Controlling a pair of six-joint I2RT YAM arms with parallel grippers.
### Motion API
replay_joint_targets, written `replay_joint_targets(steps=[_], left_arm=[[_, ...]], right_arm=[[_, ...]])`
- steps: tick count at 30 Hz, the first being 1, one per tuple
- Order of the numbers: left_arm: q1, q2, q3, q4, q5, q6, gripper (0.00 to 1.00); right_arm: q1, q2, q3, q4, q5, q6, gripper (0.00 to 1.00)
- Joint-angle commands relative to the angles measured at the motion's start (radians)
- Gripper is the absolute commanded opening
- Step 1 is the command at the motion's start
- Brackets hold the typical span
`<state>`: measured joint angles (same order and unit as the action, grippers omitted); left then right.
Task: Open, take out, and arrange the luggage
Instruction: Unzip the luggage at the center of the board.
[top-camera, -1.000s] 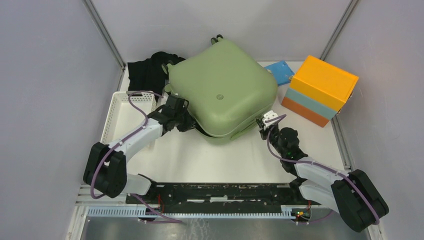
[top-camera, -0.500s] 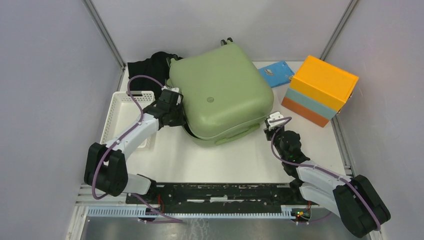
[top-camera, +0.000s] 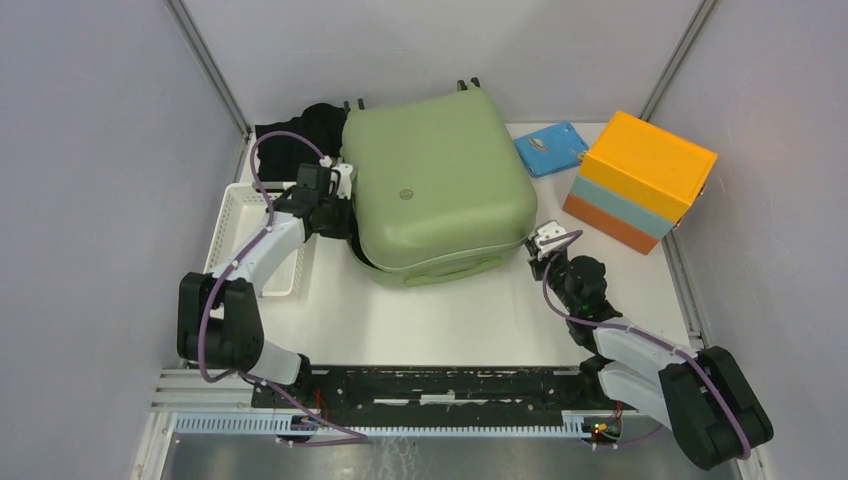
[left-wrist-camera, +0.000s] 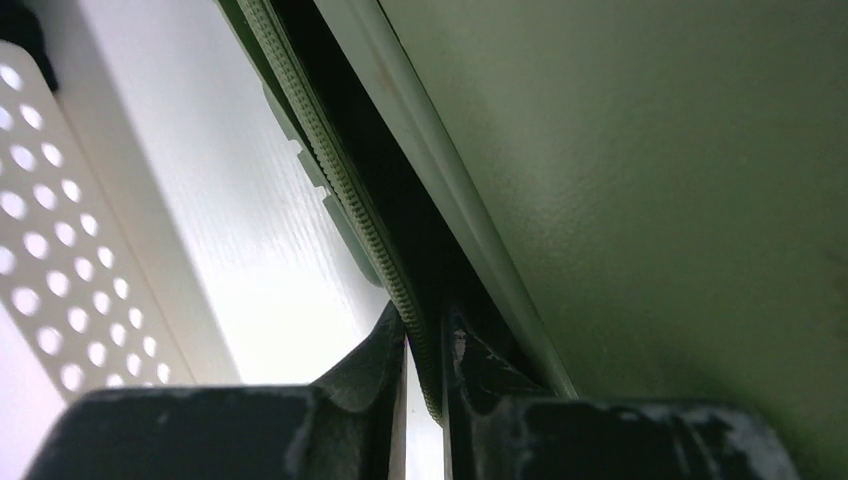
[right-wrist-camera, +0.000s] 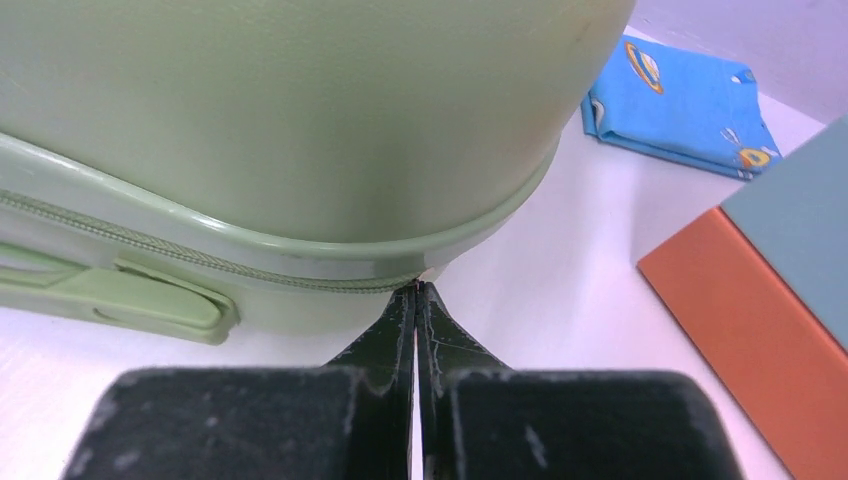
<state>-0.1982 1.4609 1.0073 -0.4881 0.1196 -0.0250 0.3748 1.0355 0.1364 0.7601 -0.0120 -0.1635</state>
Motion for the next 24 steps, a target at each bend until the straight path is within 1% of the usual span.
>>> replay_joint_targets(steps=[1, 3, 6, 10, 12, 16, 18, 21, 22, 24], left_arm=[[0.033, 0.110, 0.027, -0.081, -0.110, 0.454, 0.02], [0.046, 0.144, 0.047, -0.083, -0.115, 0.469, 0.02], [0.049, 0.142, 0.027, -0.067, -0.117, 0.476, 0.02], [0.049, 0.080, -0.017, -0.034, -0.117, 0.491, 0.02], [0.049, 0.068, -0.013, -0.035, -0.117, 0.482, 0.02], [0.055, 0.037, 0.022, -0.051, -0.105, 0.424, 0.04], [0.061, 0.003, 0.048, -0.062, -0.075, 0.358, 0.14], [0.070, -0.091, 0.071, -0.062, -0.002, 0.296, 0.32], [0.072, -0.119, 0.077, -0.057, 0.003, 0.279, 0.38], [0.076, -0.169, 0.089, -0.053, 0.012, 0.255, 0.48]], right_arm=[[-0.071, 0.015, 0.061, -0.078, -0.053, -0.112, 0.00], [-0.118, 0.030, 0.091, -0.126, -0.123, -0.138, 0.00], [-0.178, 0.059, 0.093, -0.114, -0.225, -0.134, 0.00], [-0.205, 0.089, 0.092, -0.086, -0.259, -0.158, 0.00], [-0.224, 0.099, 0.096, -0.062, -0.278, -0.177, 0.00], [-0.259, 0.149, 0.146, -0.046, -0.350, -0.150, 0.00], [-0.258, 0.156, 0.148, -0.032, -0.377, -0.139, 0.00], [-0.257, 0.154, 0.139, -0.009, -0.405, -0.133, 0.00], [-0.257, 0.153, 0.138, -0.005, -0.412, -0.130, 0.00], [-0.258, 0.151, 0.139, -0.004, -0.425, -0.126, 0.00]])
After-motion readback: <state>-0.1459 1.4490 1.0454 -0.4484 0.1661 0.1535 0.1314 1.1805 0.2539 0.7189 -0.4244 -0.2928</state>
